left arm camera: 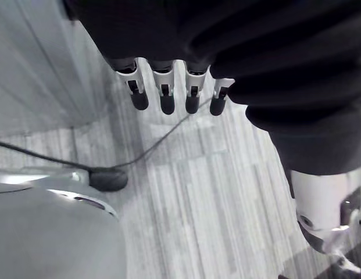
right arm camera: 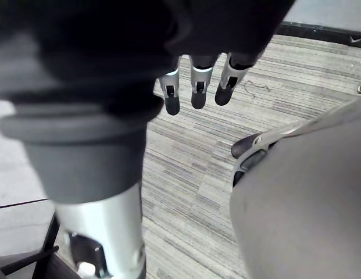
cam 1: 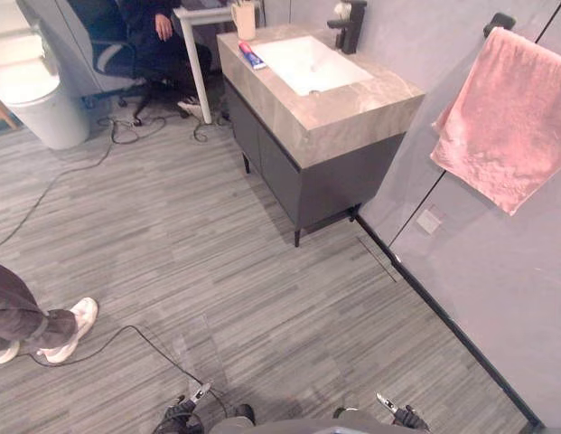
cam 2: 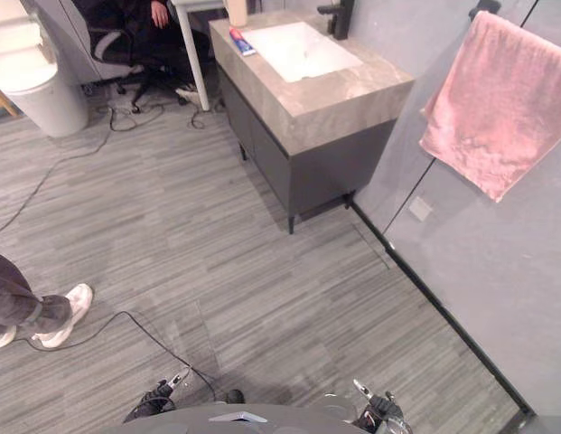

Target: Organize washtable

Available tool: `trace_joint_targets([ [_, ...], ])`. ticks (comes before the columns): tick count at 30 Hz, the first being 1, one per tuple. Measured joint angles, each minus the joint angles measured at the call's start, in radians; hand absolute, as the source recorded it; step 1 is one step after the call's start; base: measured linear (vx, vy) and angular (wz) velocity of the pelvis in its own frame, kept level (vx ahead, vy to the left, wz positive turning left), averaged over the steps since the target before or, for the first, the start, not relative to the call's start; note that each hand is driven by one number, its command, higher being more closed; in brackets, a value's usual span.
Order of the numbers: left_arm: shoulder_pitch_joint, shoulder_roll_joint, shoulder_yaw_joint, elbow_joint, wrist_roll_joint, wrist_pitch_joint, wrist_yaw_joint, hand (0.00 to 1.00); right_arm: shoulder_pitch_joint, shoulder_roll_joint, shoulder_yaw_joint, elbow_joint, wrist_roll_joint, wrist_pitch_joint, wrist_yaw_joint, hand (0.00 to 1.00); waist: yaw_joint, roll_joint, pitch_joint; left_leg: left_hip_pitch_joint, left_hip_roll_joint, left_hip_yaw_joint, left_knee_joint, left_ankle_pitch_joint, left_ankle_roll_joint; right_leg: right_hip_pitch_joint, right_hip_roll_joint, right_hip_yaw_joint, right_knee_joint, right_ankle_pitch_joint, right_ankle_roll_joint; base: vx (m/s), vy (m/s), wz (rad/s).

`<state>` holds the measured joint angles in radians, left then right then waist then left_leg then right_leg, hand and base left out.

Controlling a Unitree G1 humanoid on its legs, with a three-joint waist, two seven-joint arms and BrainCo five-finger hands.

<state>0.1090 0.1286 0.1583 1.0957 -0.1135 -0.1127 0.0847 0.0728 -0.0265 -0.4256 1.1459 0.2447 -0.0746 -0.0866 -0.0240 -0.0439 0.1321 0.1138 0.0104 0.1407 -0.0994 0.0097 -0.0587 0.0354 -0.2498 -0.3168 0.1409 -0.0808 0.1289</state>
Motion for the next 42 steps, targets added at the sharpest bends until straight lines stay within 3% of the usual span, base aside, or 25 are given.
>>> trace_joint_targets([
  [4,0.010,0.001,-0.003,0.005,0.025,0.000,-0.008,0.00,-0.016,-0.003,0.022,0.000,0.000,0.000,0.000,0.00,-0.009,-0.005,-0.013,-0.002,-0.028,0.000,-0.005,0.006,0.013,0.006,-0.014,0.022,-0.035,0.014,0.016,-0.04,0.091,0.06],
  [14,0.005,0.000,-0.001,0.044,0.024,0.000,-0.008,0.00,-0.057,-0.003,0.080,0.005,-0.013,-0.001,0.004,0.00,0.004,0.000,-0.020,0.010,-0.018,0.001,-0.005,0.011,0.020,0.060,0.018,0.023,-0.123,0.061,0.022,0.03,-0.014,0.00],
  [20,-0.001,0.005,-0.015,0.043,0.011,-0.014,-0.006,0.00,-0.071,-0.004,0.080,0.043,-0.050,0.002,0.010,0.00,0.007,-0.005,-0.018,0.002,-0.025,-0.049,-0.006,0.011,0.020,0.106,0.017,-0.045,-0.158,0.065,0.022,0.07,-0.033,0.29],
  [23,-0.005,0.019,-0.040,0.039,0.003,-0.020,-0.006,0.00,-0.077,-0.004,0.071,0.041,-0.071,0.003,0.010,0.00,0.010,-0.017,-0.011,-0.020,-0.046,-0.106,-0.006,0.001,0.040,0.103,-0.017,-0.116,-0.104,0.022,0.034,0.04,0.032,0.63],
  [25,-0.008,0.031,-0.046,0.033,0.004,-0.020,-0.007,0.00,-0.056,-0.006,0.041,0.037,-0.071,0.003,0.009,0.00,0.013,-0.041,-0.010,-0.024,-0.098,-0.136,0.006,-0.036,0.082,0.093,-0.105,-0.182,0.024,-0.045,0.042,0.10,0.134,1.10],
  [26,-0.011,0.029,-0.060,0.028,0.004,-0.020,-0.004,0.00,-0.044,-0.017,0.023,0.033,-0.070,0.001,0.009,0.00,0.010,-0.031,-0.004,-0.047,-0.108,-0.160,0.040,-0.050,0.084,0.034,-0.150,-0.175,0.207,-0.070,-0.032,0.08,0.215,1.11],
  [27,-0.006,0.028,-0.073,0.014,0.005,-0.020,-0.004,0.00,-0.042,-0.015,0.019,0.030,-0.063,-0.001,0.009,0.00,0.012,-0.026,-0.001,-0.054,-0.112,-0.182,0.063,-0.056,0.093,-0.036,-0.173,-0.113,0.358,-0.046,-0.125,0.07,0.290,0.99],
  [28,0.010,0.024,-0.084,-0.016,0.008,-0.021,-0.003,0.00,-0.045,-0.015,0.024,0.011,-0.058,-0.007,0.010,0.00,0.013,-0.006,0.008,-0.031,-0.100,-0.206,0.081,-0.070,0.113,-0.122,-0.174,-0.012,0.521,0.010,-0.177,0.03,0.275,0.54],
  [29,0.010,0.027,-0.081,-0.021,0.011,-0.021,-0.002,0.00,-0.045,-0.010,0.028,0.000,-0.057,-0.009,0.010,0.00,0.021,-0.018,0.017,-0.023,-0.094,-0.215,0.091,-0.083,0.126,-0.158,-0.165,0.028,0.588,-0.011,-0.157,0.01,0.187,0.28],
  [30,0.008,0.033,-0.073,-0.024,0.011,-0.021,-0.001,0.00,-0.047,0.008,0.034,-0.007,-0.052,-0.014,0.015,0.00,0.032,-0.034,0.024,-0.016,-0.085,-0.229,0.113,-0.111,0.140,-0.232,-0.129,0.065,0.690,-0.074,-0.124,-0.08,0.071,0.05],
  [31,0.007,0.035,-0.071,-0.024,0.011,-0.020,-0.002,0.00,-0.049,0.014,0.031,-0.008,-0.042,-0.021,0.018,0.00,0.032,-0.036,0.026,-0.015,-0.073,-0.230,0.124,-0.123,0.140,-0.272,-0.103,0.065,0.714,-0.099,-0.118,-0.24,0.078,-0.10],
  [32,-0.004,0.036,-0.080,-0.004,0.012,-0.019,-0.007,0.00,-0.053,0.006,0.029,-0.012,-0.027,-0.036,0.020,0.00,0.027,-0.025,0.034,0.010,-0.046,-0.229,0.126,-0.153,0.142,-0.355,-0.023,0.026,0.638,-0.134,-0.095,-0.27,0.074,-0.09],
  [34,-0.026,0.037,-0.082,0.020,0.013,-0.018,-0.012,0.00,-0.056,-0.008,0.029,-0.011,-0.028,-0.036,0.018,0.00,0.011,-0.021,0.037,0.042,-0.041,-0.235,0.107,-0.175,0.129,-0.394,0.020,-0.016,0.446,-0.110,-0.065,-0.32,0.134,0.15],
  [35,-0.048,0.036,-0.083,0.025,0.016,-0.018,-0.017,0.00,-0.039,-0.013,0.016,0.001,-0.028,-0.028,0.016,0.00,-0.001,-0.022,0.040,0.081,-0.048,-0.247,0.075,-0.189,0.107,-0.403,0.054,-0.022,0.198,-0.030,-0.043,-0.27,0.139,0.34],
  [37,-0.071,0.027,-0.084,0.027,0.026,-0.018,-0.023,0.00,-0.023,-0.013,-0.007,0.029,-0.030,-0.020,0.017,0.00,-0.008,-0.025,0.045,0.128,-0.062,-0.270,0.068,-0.229,0.102,-0.415,0.070,0.005,0.068,0.040,-0.025,-0.08,0.024,0.46],
  [38,-0.078,0.021,-0.084,0.026,0.026,-0.018,-0.027,0.00,-0.023,-0.013,-0.019,0.042,-0.029,-0.012,0.018,0.00,-0.015,-0.023,0.049,0.145,-0.064,-0.282,0.078,-0.255,0.104,-0.426,0.074,0.033,0.062,0.056,-0.032,0.20,-0.189,0.80],
  [39,-0.077,-0.003,-0.078,0.019,0.028,-0.018,-0.032,0.00,-0.012,-0.014,-0.050,0.041,-0.029,0.004,0.020,0.00,-0.049,0.009,0.046,0.160,-0.028,-0.317,0.138,-0.331,0.105,-0.450,0.123,0.099,0.132,0.089,-0.098,0.35,-0.257,0.77],
  [41,-0.068,-0.016,-0.070,0.020,0.047,-0.019,-0.036,0.00,0.004,-0.017,-0.076,0.034,-0.029,0.003,0.021,0.00,-0.054,0.033,0.043,0.126,0.007,-0.303,0.326,-0.382,0.022,-0.412,0.168,0.102,0.180,0.135,-0.149,0.57,-0.274,0.66],
  [42,-0.076,-0.044,-0.042,0.009,0.047,-0.018,-0.036,0.00,-0.004,-0.029,-0.081,0.032,-0.029,0.002,0.022,0.00,-0.048,0.058,0.058,0.009,0.033,-0.248,0.622,-0.351,-0.035,-0.369,0.198,0.087,0.197,0.092,-0.165,0.56,-0.200,0.23],
])
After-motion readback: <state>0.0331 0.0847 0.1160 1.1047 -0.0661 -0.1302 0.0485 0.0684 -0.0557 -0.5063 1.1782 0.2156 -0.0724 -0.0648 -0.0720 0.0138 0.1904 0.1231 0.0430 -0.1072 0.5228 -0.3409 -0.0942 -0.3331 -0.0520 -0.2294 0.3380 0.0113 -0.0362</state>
